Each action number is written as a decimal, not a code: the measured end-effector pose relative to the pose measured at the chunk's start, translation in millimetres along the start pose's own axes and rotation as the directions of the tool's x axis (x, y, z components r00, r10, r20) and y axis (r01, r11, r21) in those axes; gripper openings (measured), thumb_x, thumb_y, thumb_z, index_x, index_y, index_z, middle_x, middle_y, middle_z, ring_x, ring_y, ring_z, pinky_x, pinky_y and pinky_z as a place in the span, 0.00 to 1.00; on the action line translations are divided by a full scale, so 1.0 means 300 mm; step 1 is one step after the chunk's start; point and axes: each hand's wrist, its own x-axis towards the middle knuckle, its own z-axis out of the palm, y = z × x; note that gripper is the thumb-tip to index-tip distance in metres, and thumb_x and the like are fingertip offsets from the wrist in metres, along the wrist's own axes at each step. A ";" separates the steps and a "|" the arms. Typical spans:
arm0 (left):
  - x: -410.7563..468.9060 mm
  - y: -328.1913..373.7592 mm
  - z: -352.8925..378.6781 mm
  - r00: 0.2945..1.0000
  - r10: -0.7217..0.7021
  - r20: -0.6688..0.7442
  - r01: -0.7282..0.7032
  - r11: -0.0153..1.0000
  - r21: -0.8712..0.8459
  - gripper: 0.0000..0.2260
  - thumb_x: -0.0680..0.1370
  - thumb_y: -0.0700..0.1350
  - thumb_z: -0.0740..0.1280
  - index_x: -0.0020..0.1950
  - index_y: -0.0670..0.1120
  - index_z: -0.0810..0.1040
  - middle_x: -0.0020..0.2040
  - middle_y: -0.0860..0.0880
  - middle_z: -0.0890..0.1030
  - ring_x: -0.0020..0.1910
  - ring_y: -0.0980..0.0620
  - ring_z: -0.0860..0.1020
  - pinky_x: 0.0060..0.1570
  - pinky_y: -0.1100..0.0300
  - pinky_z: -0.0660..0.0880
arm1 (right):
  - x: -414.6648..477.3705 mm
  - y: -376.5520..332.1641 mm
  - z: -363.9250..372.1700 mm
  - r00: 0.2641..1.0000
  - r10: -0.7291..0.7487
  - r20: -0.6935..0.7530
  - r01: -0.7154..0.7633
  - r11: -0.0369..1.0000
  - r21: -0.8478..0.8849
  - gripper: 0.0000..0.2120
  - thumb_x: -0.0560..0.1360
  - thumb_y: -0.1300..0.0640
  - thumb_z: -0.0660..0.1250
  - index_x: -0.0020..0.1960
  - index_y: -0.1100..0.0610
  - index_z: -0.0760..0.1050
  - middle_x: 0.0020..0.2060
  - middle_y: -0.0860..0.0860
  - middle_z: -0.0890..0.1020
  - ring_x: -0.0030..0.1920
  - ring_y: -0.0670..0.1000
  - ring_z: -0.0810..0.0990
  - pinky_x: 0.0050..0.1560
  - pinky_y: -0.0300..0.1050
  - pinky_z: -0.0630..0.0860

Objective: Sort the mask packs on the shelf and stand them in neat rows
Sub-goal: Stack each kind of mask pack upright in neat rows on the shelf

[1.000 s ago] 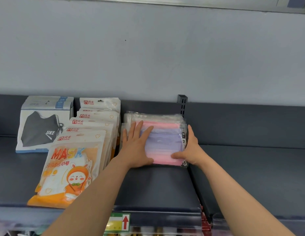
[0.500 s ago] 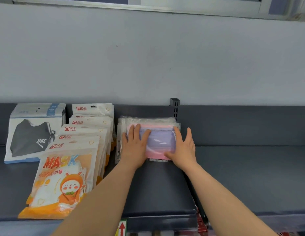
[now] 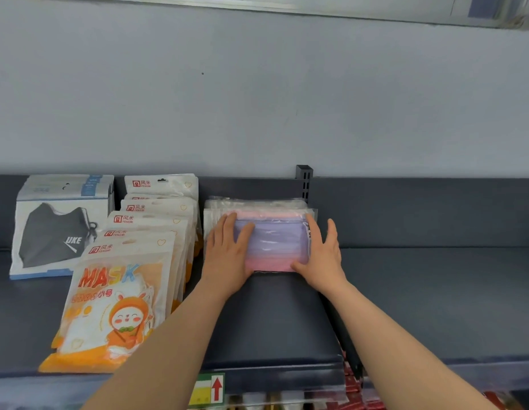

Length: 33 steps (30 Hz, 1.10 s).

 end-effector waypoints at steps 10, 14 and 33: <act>-0.049 0.007 -0.011 0.996 -0.088 -0.008 0.088 0.996 -0.003 0.29 0.67 0.36 0.71 0.66 0.48 0.70 0.67 0.40 0.66 0.65 0.40 0.67 0.61 0.50 0.70 | -0.028 0.011 -0.015 0.996 -0.074 0.042 0.078 0.994 -0.080 0.46 0.72 0.60 0.71 0.78 0.42 0.46 0.77 0.54 0.37 0.77 0.62 0.49 0.76 0.56 0.54; -0.038 0.006 -0.010 0.995 -0.097 -0.026 0.097 0.995 -0.001 0.31 0.64 0.36 0.72 0.66 0.48 0.70 0.65 0.41 0.68 0.62 0.40 0.69 0.60 0.51 0.71 | -0.022 0.019 -0.012 0.995 -0.085 0.042 0.087 0.995 -0.047 0.46 0.72 0.60 0.71 0.78 0.40 0.46 0.77 0.53 0.36 0.77 0.61 0.49 0.76 0.56 0.55; -0.090 0.016 -0.038 0.975 -0.197 0.104 0.202 0.978 -0.047 0.30 0.73 0.45 0.69 0.71 0.52 0.60 0.68 0.44 0.62 0.64 0.45 0.66 0.64 0.55 0.68 | -0.033 -0.003 -0.017 0.988 0.007 0.157 -0.051 0.959 0.279 0.49 0.70 0.61 0.70 0.79 0.52 0.40 0.78 0.51 0.55 0.74 0.54 0.63 0.70 0.49 0.67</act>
